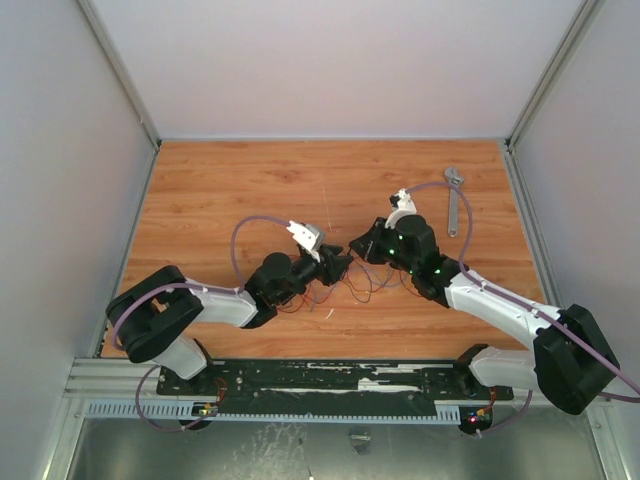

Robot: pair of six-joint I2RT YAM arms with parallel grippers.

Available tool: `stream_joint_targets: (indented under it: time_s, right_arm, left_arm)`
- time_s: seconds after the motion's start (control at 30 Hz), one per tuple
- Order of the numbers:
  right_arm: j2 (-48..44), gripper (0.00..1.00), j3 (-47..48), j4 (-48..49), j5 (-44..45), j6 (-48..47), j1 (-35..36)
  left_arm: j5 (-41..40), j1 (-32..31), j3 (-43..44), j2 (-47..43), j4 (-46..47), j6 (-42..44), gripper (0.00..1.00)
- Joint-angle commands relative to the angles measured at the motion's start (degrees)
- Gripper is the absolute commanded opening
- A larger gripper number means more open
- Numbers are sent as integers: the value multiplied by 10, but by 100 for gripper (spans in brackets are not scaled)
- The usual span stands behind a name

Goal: Zip-tie the wires
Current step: Tie the cable at the center of the board.

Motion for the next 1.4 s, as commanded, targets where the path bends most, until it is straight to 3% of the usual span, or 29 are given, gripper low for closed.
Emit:
stream_joint_targets:
  time_s: [0.0, 0.37, 0.77, 1.13, 1.37]
  right_arm:
    - [-13, 0, -6, 1, 19, 9, 5]
    - [-6, 0, -6, 6, 16, 12, 10]
    - [1, 0, -6, 7, 17, 14, 13]
    - [-4, 0, -2, 5, 27, 15, 14]
    - [-8, 0, 27, -7, 55, 3, 12]
  left_arm:
    - [-25, -6, 13, 11, 20, 10, 44]
    - [-29, -6, 16, 28, 48, 11, 27]
    - [-27, -8, 16, 24, 51, 18, 32]
    - [-11, -10, 10, 31, 51, 17, 9]
    - [-9, -15, -11, 33, 51, 6, 0]
